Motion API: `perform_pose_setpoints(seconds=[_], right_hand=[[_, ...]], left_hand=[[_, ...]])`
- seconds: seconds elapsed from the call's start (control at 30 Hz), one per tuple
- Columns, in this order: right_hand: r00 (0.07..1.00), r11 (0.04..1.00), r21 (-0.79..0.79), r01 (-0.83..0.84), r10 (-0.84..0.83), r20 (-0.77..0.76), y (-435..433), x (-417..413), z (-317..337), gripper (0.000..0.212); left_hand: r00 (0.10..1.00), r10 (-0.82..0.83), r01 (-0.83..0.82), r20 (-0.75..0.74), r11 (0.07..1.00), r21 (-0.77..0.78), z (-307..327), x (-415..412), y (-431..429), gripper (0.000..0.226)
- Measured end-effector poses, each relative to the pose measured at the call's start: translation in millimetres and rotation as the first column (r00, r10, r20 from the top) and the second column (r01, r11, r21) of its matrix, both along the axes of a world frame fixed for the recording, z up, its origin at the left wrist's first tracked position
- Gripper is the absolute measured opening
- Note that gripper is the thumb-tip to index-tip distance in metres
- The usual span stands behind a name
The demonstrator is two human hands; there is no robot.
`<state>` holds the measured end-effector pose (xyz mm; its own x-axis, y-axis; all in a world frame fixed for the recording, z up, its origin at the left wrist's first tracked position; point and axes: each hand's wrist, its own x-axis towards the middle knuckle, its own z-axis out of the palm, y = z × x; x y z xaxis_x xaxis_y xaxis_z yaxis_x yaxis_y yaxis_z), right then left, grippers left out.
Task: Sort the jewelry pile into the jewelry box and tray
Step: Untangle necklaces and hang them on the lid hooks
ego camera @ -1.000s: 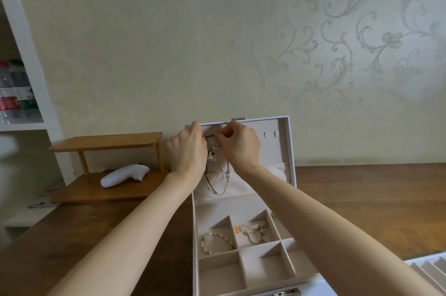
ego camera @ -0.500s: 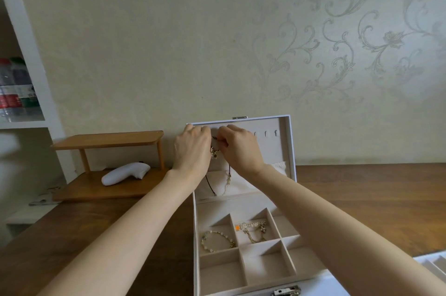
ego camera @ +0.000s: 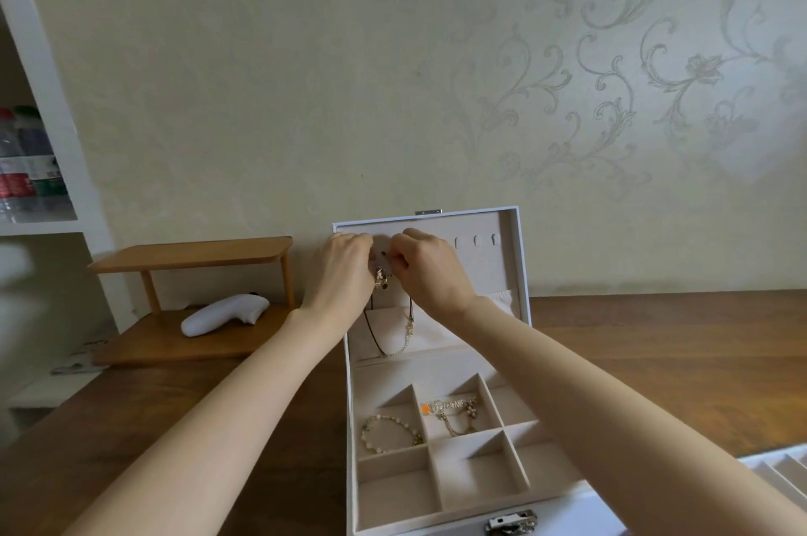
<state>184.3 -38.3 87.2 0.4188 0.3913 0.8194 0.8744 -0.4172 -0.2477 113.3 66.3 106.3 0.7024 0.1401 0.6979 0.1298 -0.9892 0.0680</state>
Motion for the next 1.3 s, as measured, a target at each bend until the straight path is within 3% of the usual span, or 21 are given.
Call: perform_pose_setpoints(seconds=[0.2, 0.47, 0.6, 0.73, 0.87, 0.93, 1.03, 1.2, 1.3], right_hand=[[0.999, 0.999, -0.018, -0.034, 0.034, -0.043, -1, 3, -5, 0.013], [0.929, 0.958, 0.285, -0.015, 0.119, -0.350, -7, -5, -18, 0.008], [0.869, 0.945, 0.326, 0.031, 0.136, -0.476, -8, -7, -17, 0.015], [0.857, 0.953, 0.299, 0.052, 0.111, -0.504, -7, -7, -8, 0.015], [0.930, 0.975, 0.201, 0.092, -0.012, -0.367, -1, -5, 1, 0.013], [0.941, 0.969, 0.220, 0.113, -0.033, -0.337, 1, -3, 8, 0.012], [0.955, 0.945, 0.302, 0.126, -0.033, -0.296, 2, 1, 17, 0.009], [0.950, 0.937, 0.298, 0.181, -0.089, -0.299, -8, 6, 6, 0.007], [0.953, 0.941, 0.304, 0.151, -0.057, -0.298, -13, 6, 0, 0.019]], left_hand=[[1.000, 0.023, -0.023, 0.000, 0.995, -0.092, 3, 1, -1, 0.014], [0.998, -0.003, 0.026, 0.062, 0.928, -0.372, 0, -1, -3, 0.013], [0.999, 0.008, 0.007, 0.033, 0.907, -0.421, 0, -2, -2, 0.016], [0.990, 0.131, -0.138, -0.044, 0.953, -0.268, 4, 0, -4, 0.033], [0.976, 0.216, -0.219, -0.037, 0.965, -0.143, 7, 2, -10, 0.029], [0.977, 0.206, -0.196, 0.057, 0.970, -0.143, 9, 2, -11, 0.018], [0.965, 0.142, -0.106, 0.221, 0.980, -0.167, 9, 3, -12, 0.018], [0.977, 0.079, -0.061, 0.198, 0.994, -0.095, 3, 9, -17, 0.012], [0.977, -0.035, 0.054, 0.208, 0.995, -0.084, -8, 15, -16, 0.006]])
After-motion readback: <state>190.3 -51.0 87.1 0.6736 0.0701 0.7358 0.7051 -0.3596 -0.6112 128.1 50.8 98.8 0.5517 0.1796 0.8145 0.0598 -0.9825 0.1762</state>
